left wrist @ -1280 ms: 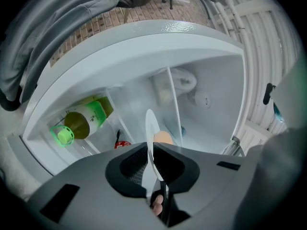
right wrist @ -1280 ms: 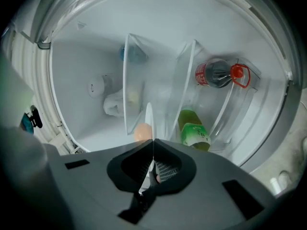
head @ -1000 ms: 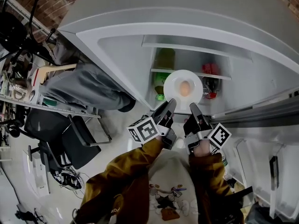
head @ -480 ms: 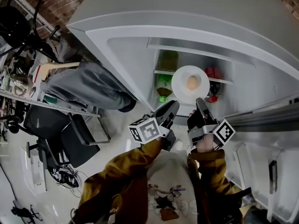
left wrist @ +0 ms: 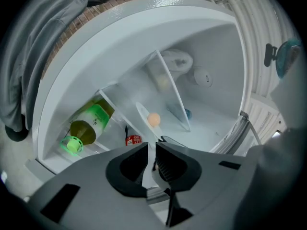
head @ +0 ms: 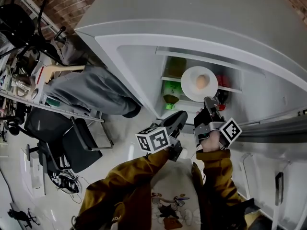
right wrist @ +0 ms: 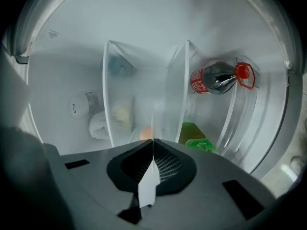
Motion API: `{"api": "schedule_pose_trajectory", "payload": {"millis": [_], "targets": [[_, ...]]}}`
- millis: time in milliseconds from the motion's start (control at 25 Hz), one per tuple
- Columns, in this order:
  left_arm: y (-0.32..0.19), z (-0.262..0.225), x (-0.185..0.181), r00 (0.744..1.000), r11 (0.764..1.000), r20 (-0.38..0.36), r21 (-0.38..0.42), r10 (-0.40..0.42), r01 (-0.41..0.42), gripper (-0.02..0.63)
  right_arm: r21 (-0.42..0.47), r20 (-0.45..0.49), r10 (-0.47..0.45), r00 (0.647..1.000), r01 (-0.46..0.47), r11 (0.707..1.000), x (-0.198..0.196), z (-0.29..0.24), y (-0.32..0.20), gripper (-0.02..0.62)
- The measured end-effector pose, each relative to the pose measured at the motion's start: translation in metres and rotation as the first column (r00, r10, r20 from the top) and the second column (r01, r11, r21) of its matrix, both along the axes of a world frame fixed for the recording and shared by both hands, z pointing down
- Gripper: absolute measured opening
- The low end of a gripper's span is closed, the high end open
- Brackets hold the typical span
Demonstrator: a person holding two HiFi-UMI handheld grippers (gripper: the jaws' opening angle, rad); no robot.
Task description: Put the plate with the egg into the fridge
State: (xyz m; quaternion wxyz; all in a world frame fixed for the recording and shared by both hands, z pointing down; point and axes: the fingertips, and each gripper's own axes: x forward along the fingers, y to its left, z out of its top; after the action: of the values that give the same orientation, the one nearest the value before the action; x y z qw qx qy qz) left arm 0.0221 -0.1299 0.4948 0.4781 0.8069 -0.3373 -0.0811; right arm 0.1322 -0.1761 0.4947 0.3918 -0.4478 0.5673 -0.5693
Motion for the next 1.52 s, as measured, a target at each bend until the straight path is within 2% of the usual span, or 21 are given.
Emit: {"api": "schedule_pose_trajectory", "payload": {"millis": [200,320,560,800,1160,1520], "targets": [[0.0,0.0,0.003,1.0,1.0,0.013,0.004,0.018,-0.018,0.008,-0.039,-0.024,0.027,0.999,-0.028,0.999,0.01,0.008,-0.025,0.012],[0.0,0.003,0.004,1.0,1.0,0.008,-0.017,0.026,-0.026,0.008,-0.054,-0.036,0.036,0.999,-0.038,0.998,0.016,0.011,-0.044,0.012],[-0.005,0.001,0.005,1.0,1.0,0.013,0.001,0.024,-0.024,0.008,-0.082,-0.055,0.036,0.998,-0.04,0.996,0.021,0.016,-0.07,0.012],[-0.008,0.006,0.007,0.999,0.999,0.033,-0.029,0.034,-0.033,0.008,-0.107,-0.048,0.028,0.998,-0.033,0.994,0.02,0.023,-0.079,0.012],[-0.012,0.004,0.014,0.999,0.999,0.037,-0.023,0.039,-0.038,0.008,-0.125,-0.056,0.016,0.998,-0.023,0.992,0.022,0.03,-0.089,0.012],[-0.021,0.004,0.018,0.998,0.999,0.043,-0.013,0.036,-0.035,0.008,-0.121,-0.124,0.002,0.992,-0.017,0.993,0.025,0.028,-0.114,0.012]]}}
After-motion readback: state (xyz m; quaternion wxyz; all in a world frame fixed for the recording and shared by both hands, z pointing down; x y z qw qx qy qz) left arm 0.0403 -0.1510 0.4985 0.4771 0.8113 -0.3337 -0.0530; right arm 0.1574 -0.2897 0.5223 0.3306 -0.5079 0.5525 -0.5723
